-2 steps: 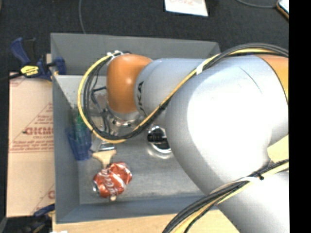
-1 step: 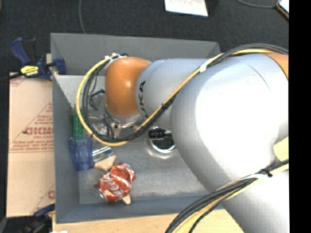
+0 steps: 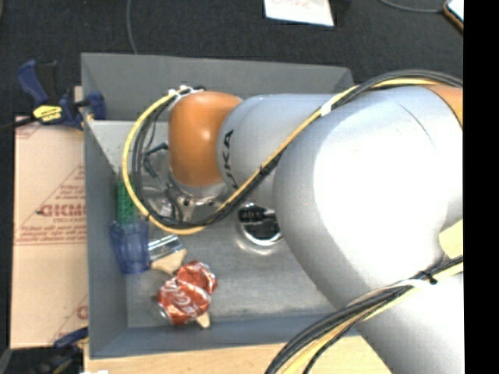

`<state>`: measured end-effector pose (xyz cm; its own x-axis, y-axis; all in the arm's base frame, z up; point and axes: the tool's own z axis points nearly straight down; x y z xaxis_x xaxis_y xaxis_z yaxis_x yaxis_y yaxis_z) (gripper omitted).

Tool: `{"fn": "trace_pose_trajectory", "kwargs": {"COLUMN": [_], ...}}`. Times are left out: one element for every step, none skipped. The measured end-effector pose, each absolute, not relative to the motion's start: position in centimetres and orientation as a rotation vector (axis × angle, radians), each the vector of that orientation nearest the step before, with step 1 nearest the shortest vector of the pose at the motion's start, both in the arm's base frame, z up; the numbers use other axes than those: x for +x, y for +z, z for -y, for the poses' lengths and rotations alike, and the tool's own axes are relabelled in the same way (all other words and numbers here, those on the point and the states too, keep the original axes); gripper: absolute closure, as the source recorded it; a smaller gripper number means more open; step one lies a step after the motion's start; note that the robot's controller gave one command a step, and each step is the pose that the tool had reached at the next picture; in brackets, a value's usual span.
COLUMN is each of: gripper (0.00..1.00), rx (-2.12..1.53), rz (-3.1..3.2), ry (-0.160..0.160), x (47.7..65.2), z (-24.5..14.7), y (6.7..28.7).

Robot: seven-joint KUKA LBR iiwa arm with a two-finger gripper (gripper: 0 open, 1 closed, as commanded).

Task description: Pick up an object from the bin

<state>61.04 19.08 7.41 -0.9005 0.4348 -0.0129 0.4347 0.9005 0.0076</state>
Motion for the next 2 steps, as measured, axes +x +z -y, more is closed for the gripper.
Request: {"fn": "trace_pose_trajectory", "kwargs": {"gripper": [1.0,1.0], "rx": [0.701,0.699], "rz": [-3.058,-3.056], "ry": [0.0,0.003], "x": [60.7,60.8], "z": [-19.0,-19.0], "y": [9.8,14.2]}}
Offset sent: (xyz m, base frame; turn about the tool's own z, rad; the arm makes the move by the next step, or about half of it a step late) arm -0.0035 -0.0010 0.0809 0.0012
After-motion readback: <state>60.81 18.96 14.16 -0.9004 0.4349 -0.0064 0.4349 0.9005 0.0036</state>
